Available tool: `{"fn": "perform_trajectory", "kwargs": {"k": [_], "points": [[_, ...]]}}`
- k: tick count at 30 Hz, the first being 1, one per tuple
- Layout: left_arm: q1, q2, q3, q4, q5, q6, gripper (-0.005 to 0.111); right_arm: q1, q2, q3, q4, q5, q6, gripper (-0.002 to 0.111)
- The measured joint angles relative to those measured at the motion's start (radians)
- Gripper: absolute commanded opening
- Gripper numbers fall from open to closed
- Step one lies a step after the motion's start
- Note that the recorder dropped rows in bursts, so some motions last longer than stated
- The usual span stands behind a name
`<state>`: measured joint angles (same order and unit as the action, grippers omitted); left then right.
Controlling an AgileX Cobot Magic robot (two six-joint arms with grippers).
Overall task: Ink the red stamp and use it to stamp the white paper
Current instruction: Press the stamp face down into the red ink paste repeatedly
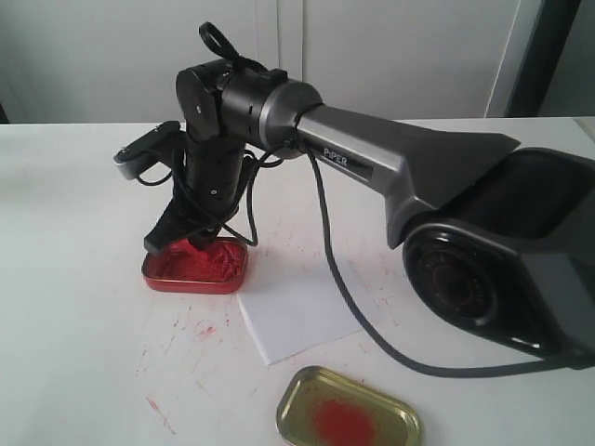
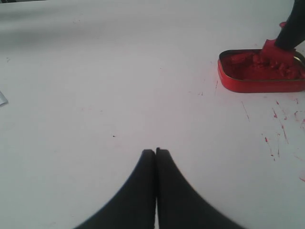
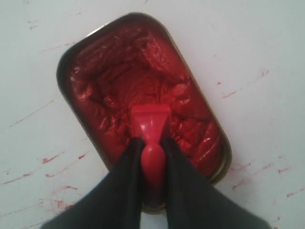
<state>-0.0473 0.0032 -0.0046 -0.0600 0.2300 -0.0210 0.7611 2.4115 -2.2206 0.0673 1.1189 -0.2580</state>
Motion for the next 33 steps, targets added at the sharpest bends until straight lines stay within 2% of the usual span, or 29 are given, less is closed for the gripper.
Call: {"fn": "perform_trajectory", "kwargs": {"k": [9,16,33], "points": [[0.000,0.000,0.000,0.000,0.000,0.000,0.000,0.011,0.028,-0.002,-0.009,-0.037,-0.087,0.000],[0.000,0.000,0.000,0.000,0.000,0.000,0.000,0.048,0.028,-0.018,-0.067,-0.055,-0.093,0.000],[0.000,0.000,0.000,0.000,0.000,0.000,0.000,0.048,0.028,-0.019,-0.087,-0.061,-0.095,0.000]]}}
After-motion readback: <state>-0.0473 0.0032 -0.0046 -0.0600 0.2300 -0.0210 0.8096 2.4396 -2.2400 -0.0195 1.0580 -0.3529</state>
